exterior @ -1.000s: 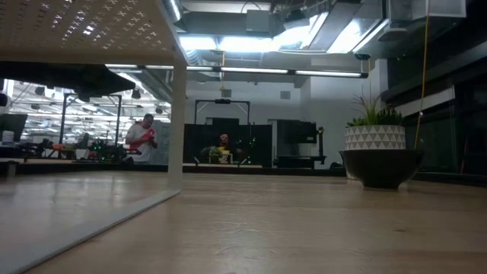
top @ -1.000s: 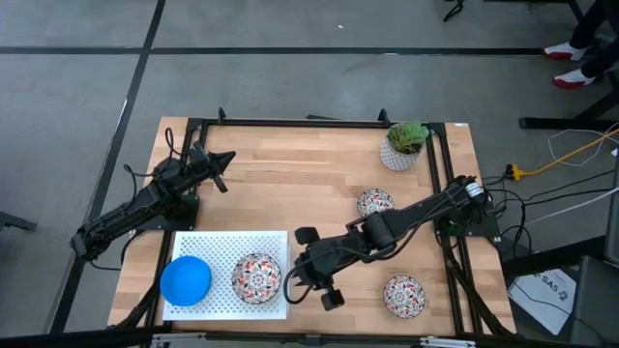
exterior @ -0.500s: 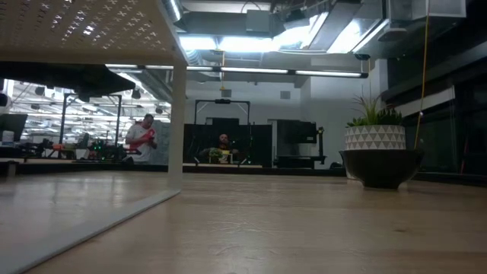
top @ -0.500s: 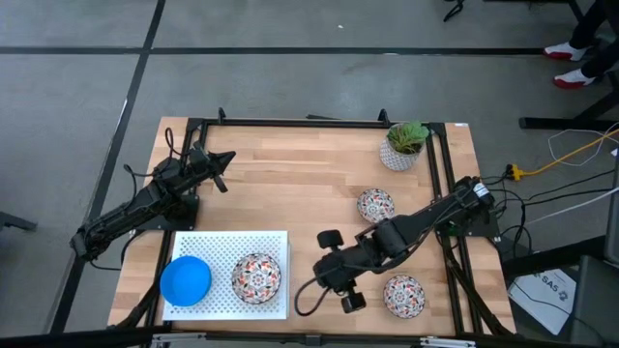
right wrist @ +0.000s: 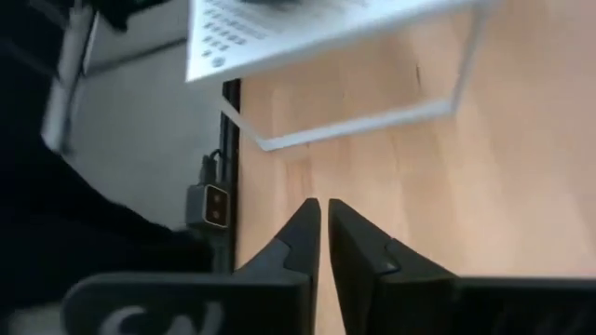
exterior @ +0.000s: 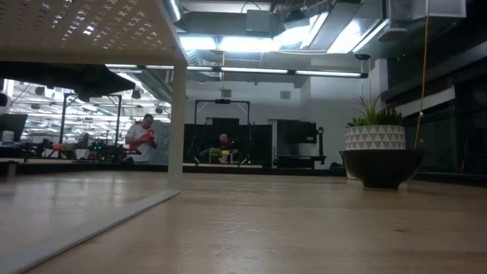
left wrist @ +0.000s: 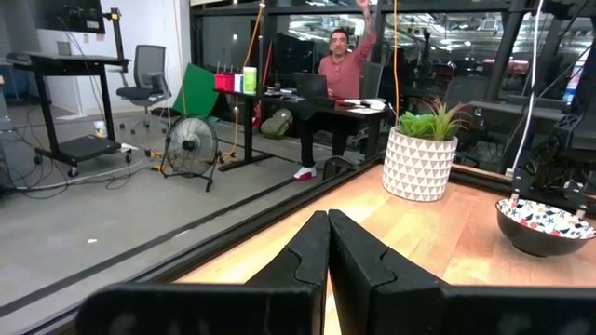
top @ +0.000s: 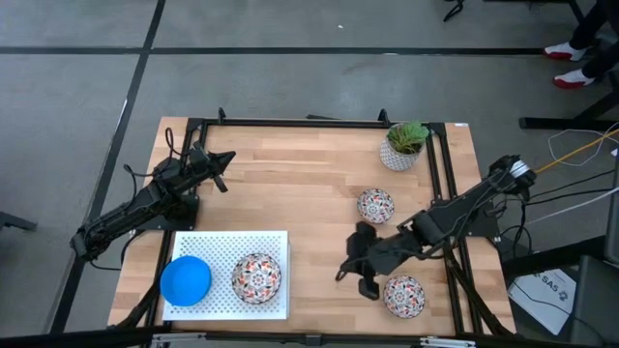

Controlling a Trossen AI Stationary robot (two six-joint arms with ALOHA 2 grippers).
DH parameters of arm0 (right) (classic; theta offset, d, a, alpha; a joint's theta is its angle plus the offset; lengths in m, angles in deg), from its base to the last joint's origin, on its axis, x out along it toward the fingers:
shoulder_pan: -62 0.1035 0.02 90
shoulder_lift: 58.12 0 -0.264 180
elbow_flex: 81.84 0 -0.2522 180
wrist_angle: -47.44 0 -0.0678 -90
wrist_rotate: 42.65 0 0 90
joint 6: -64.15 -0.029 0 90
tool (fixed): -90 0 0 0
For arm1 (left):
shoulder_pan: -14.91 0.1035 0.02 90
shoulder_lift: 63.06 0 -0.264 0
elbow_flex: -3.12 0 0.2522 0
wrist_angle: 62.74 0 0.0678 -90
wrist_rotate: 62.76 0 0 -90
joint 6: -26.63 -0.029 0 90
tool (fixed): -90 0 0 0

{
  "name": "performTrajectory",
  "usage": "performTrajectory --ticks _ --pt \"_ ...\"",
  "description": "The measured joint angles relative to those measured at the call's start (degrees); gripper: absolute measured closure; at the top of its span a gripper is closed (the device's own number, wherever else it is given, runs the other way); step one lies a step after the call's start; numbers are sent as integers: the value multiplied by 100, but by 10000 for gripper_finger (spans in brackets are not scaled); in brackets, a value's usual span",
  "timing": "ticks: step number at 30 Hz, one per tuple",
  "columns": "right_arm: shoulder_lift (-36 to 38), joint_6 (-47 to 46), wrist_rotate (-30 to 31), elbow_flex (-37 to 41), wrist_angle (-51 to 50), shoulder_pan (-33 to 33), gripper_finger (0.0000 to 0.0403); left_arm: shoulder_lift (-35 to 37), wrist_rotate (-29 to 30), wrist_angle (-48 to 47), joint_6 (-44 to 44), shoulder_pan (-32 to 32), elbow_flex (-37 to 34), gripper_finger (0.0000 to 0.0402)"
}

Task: Pick & Place Mini bowls
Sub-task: Stack the patterned bowl on the stacked patterned bowls on the shelf

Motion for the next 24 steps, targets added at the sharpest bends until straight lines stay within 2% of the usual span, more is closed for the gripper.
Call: performTrajectory --ticks 3,12,19,24 --pt "122 -1129 -98 222 -39 -1 389 0 0 2 0 0 0 398" --pt "118 -3537 -1234 319 -764 -3 393 0 0 4 0 0 0 398" --pt "114 -4604 -2093 321 -1508 9 385 0 0 3 1 0 1 398" --pt "99 -5059 -2200 323 -1756 69 390 0 0 2 0 0 0 398"
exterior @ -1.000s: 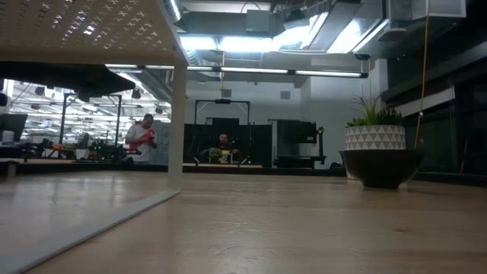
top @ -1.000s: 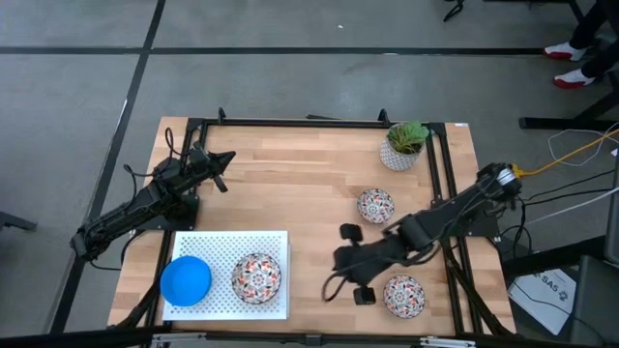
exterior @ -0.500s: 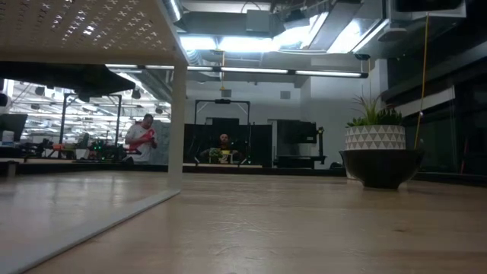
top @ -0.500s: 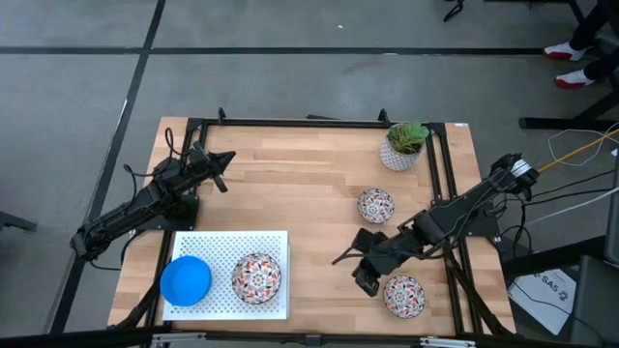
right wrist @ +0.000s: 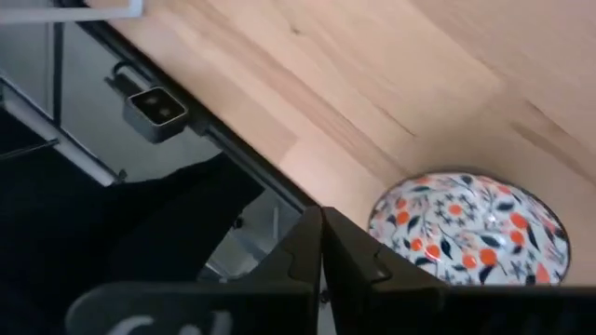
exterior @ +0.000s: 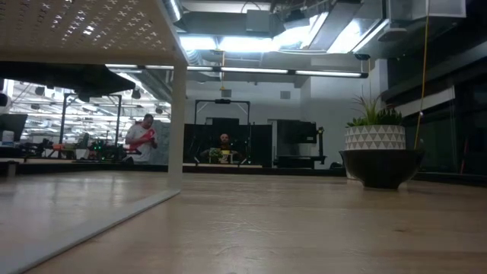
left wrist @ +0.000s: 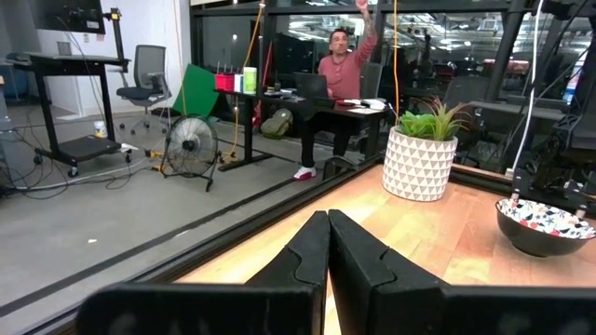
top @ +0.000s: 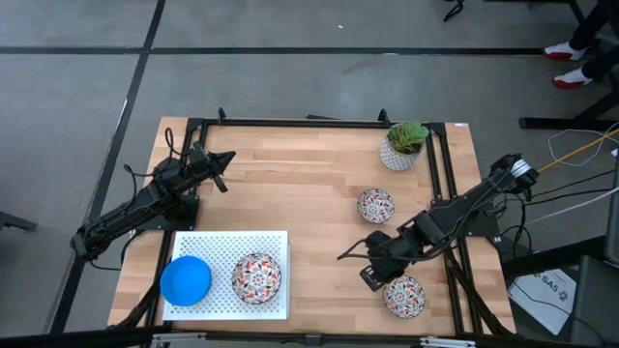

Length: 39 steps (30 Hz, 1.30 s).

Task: Pick & Place Mini bowls
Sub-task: Stack the patterned bowl on the stacked patterned bowls on the shelf

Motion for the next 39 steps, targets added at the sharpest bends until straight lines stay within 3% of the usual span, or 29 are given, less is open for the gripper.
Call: performTrajectory --ticks 7,13,20,29,39 --pt "-317 -300 -494 0 -41 308 372 0 0 0 1 0 0 398" --pt "-823 -885 -988 0 -187 530 330 0 0 2 0 0 1 398" --pt "-1392 -888 -1444 0 -71 580 273 0 0 1 0 0 1 398" --pt "-1662 -830 -931 0 440 580 217 0 -2 0 0 0 2 398" --pt "-2091 -834 -799 0 357 618 212 0 0 2 2 0 1 397"
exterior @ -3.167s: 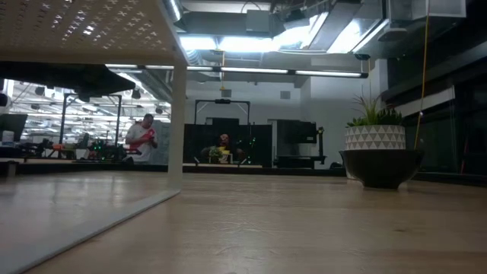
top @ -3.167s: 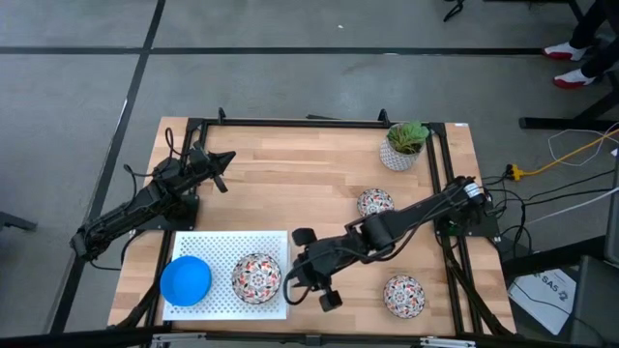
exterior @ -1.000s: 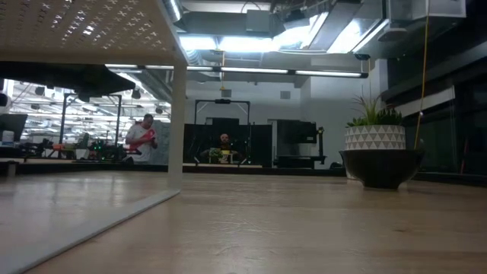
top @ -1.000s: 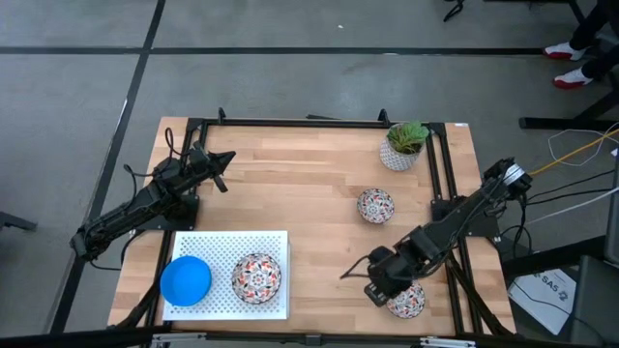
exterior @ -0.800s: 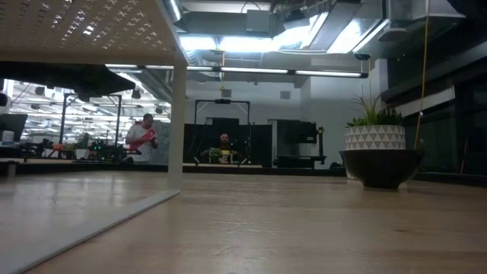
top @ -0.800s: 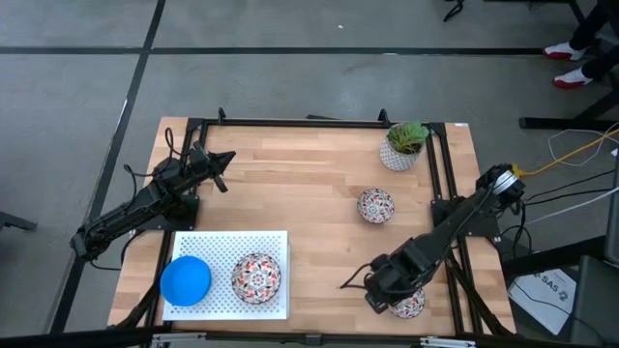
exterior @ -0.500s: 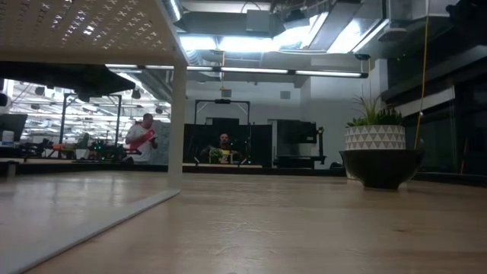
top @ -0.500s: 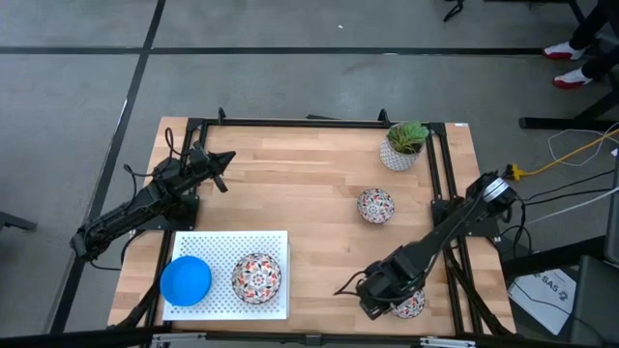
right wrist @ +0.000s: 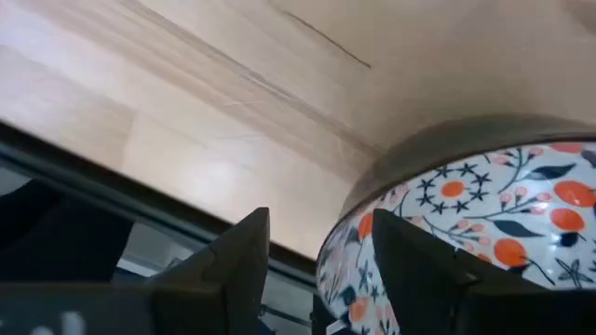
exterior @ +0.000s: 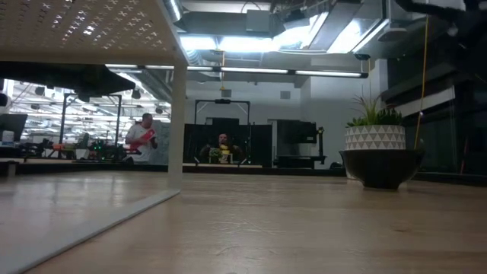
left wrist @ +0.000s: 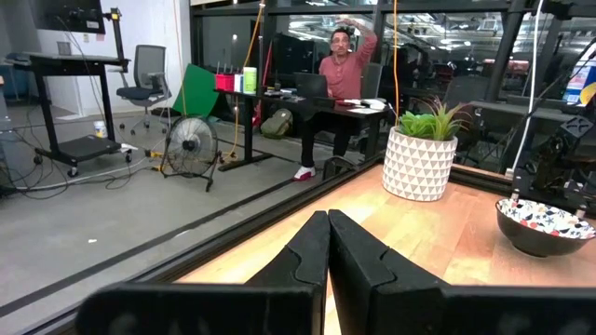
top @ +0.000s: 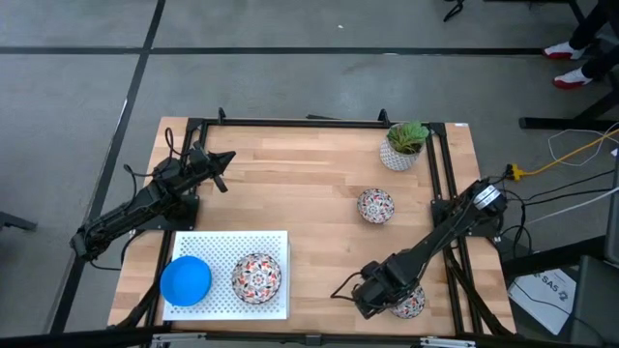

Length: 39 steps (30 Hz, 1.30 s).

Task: Pick & Place Mini bowls
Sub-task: Stack the patterned bowl on the stacked patterned bowls on the shelf

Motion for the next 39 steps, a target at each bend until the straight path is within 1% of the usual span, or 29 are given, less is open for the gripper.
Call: performTrajectory --ticks 8,11,14,17,21,24,32,39 --pt "-293 52 6 0 -10 31 214 0 -1 -2 -2 0 -1 398" --pt "-304 159 4 0 -8 38 228 0 0 1 0 0 1 398" --pt "-303 177 1 0 -29 38 256 2 -1 1 -2 0 0 398" --pt "-303 173 -10 0 -25 38 296 1 0 0 -1 0 1 398" --pt "-279 229 -186 -18 -161 42 353 0 0 -1 -2 0 0 398" --pt "-263 241 -269 -18 -288 42 384 0 0 1 -2 0 -1 398" --pt "-267 679 -378 -111 -348 27 386 0 0 1 -2 0 0 397" --pt "-289 960 281 -516 -450 16 387 0 0 1 0 0 1 398"
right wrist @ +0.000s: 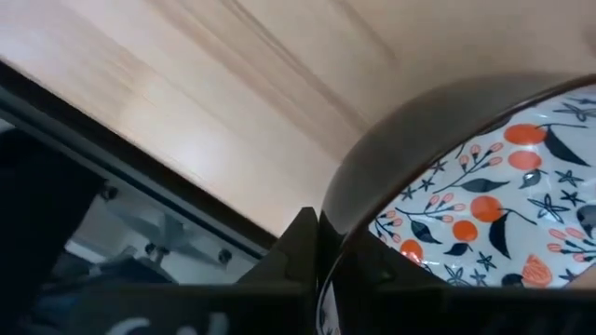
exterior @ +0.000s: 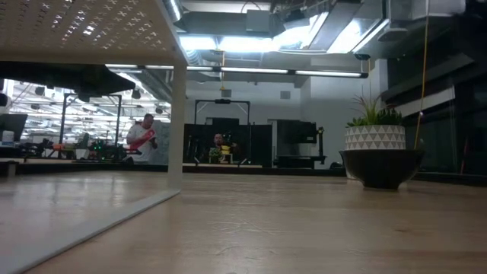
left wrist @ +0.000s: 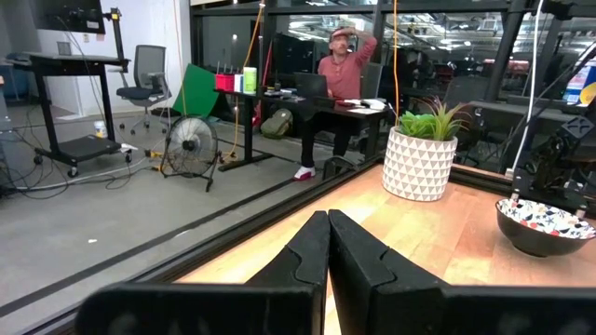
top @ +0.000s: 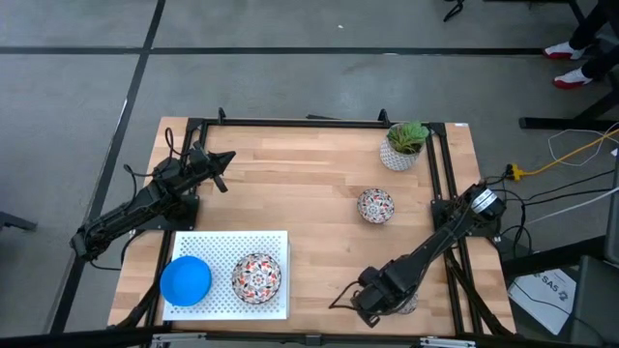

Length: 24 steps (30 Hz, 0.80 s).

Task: Pick & Place Mini bowls
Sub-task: Stack the patterned bowl on the stacked patterned bowls on the shelf

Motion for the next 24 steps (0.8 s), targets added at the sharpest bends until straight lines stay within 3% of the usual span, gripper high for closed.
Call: performTrajectory --ticks 16,24 --pt "-26 1074 1808 -756 656 -631 387 1 0 0 -2 0 0 398" --pt "-20 2059 2137 -1280 386 -1104 387 0 0 0 -2 0 -2 397"
